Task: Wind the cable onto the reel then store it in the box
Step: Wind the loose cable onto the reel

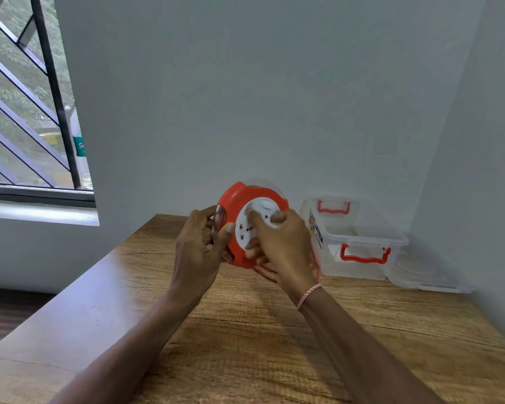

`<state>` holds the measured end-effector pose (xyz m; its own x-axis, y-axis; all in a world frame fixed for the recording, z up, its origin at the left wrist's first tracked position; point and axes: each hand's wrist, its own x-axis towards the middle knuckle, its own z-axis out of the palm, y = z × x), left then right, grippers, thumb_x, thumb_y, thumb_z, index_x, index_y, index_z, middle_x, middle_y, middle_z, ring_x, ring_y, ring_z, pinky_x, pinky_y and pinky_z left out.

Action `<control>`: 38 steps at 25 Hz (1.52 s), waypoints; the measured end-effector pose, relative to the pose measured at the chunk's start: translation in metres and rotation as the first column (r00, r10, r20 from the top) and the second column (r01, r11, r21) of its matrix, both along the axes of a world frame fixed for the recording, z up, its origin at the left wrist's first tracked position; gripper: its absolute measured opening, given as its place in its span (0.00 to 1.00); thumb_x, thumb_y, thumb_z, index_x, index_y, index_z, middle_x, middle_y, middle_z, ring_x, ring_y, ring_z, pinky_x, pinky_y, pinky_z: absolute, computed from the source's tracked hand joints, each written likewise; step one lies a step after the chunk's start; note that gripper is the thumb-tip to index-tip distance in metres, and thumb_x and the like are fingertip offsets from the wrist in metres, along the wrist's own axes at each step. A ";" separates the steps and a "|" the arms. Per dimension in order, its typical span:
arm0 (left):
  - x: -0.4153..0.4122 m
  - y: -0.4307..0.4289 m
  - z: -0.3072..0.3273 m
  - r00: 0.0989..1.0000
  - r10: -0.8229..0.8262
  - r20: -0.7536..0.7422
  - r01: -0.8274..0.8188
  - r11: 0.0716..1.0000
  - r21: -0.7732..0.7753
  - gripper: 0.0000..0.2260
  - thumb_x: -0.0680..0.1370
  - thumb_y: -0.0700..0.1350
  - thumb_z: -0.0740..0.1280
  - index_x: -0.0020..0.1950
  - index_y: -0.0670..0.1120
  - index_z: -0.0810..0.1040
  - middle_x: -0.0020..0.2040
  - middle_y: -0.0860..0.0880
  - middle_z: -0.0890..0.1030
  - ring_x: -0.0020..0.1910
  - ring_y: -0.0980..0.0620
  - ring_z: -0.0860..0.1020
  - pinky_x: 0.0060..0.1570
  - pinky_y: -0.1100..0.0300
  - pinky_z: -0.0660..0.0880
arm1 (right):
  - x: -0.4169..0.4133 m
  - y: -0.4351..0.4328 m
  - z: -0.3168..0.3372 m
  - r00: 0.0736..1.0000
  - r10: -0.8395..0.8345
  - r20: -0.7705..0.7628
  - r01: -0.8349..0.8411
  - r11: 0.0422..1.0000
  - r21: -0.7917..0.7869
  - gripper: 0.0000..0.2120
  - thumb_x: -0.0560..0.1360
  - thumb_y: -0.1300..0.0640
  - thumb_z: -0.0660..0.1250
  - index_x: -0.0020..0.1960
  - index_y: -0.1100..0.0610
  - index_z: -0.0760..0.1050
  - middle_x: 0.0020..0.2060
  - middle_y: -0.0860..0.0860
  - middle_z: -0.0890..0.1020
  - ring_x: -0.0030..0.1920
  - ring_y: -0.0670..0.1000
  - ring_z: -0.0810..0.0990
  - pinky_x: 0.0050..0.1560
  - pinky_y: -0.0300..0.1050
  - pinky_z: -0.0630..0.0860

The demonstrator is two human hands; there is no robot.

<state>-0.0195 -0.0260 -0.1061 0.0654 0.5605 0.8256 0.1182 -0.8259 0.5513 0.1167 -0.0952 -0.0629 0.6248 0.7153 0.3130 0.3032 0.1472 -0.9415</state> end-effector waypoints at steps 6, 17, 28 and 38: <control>-0.003 0.004 0.003 0.997 0.018 0.077 -0.010 0.994 -0.107 0.17 0.80 0.64 0.64 0.63 0.55 0.74 0.55 0.50 0.83 0.48 0.55 0.84 0.38 0.64 0.82 | 0.013 -0.009 -0.002 0.959 0.037 0.281 -0.048 0.998 0.031 0.20 0.79 0.40 0.72 0.58 0.55 0.78 0.35 0.51 0.89 0.30 0.48 0.86 0.31 0.41 0.80; -0.001 0.003 0.001 0.999 -0.015 0.051 0.019 0.996 -0.084 0.14 0.82 0.58 0.66 0.64 0.52 0.75 0.53 0.56 0.81 0.48 0.69 0.83 0.35 0.75 0.77 | 0.019 0.000 -0.011 0.305 -0.164 0.938 0.147 0.981 0.123 0.31 0.80 0.34 0.66 0.78 0.49 0.69 0.56 0.55 0.88 0.45 0.54 0.88 0.43 0.44 0.83; -0.002 0.005 0.003 0.996 0.000 0.087 0.005 0.999 -0.049 0.12 0.82 0.59 0.66 0.63 0.57 0.73 0.55 0.49 0.82 0.49 0.60 0.84 0.36 0.70 0.80 | 0.014 -0.005 0.000 0.987 0.161 0.015 -0.161 0.987 0.012 0.22 0.79 0.41 0.73 0.60 0.59 0.79 0.36 0.55 0.89 0.28 0.48 0.86 0.26 0.40 0.79; -0.003 0.004 0.005 0.990 -0.026 0.142 0.041 0.994 -0.103 0.16 0.81 0.57 0.65 0.65 0.52 0.74 0.54 0.58 0.81 0.48 0.64 0.85 0.35 0.71 0.80 | 0.022 -0.009 0.000 0.299 -0.243 0.923 0.096 0.970 0.225 0.30 0.78 0.37 0.71 0.75 0.50 0.73 0.62 0.55 0.85 0.47 0.57 0.89 0.43 0.47 0.85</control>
